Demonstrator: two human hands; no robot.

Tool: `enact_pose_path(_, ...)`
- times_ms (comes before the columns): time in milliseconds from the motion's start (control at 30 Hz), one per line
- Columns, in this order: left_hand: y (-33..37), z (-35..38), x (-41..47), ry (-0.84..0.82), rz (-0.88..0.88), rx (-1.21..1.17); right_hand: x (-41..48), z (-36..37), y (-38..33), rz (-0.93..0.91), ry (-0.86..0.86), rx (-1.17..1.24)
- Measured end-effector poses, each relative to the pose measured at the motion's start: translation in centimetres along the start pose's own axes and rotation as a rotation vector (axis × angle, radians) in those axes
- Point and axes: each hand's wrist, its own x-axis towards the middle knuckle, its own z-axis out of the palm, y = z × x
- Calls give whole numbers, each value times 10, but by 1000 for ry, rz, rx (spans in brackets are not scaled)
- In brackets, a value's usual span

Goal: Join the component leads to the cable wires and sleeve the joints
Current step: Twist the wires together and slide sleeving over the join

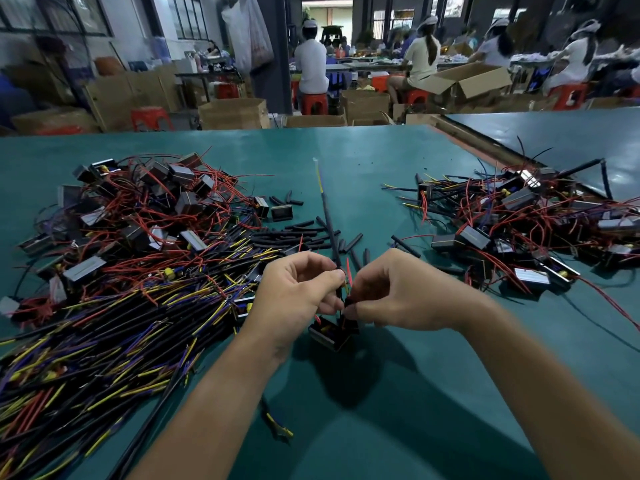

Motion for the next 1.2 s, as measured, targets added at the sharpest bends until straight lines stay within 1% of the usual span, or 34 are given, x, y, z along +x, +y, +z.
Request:
enact_pose_path(100,0,-1,0,2,-29,-16,1,2,1,-23,41,-22)
enact_pose_path(233,2,-3,1,8,-25,-6,3,5,1,-43,91,-17)
enact_pose_path(333,2,-2,2,16,-3,4,4,5,3,-43,106,13)
enact_pose_path(500,-3,-2,2,57,56,30,5,4,3,-43,153,-18)
enact_pose_path(567,-4,-2,3,72,83,39,6,3,4,-30,150,-8)
enact_pose_path(767,-8,-2,4,118,159,98,7,11,6,40,56,-10)
enact_pose_path(1033,-6,-4,5,137,192,143,9,14,2,77,112,67)
enact_pose_path(1200,-7,-4,4,123,217,217,8,10,2,46,199,130)
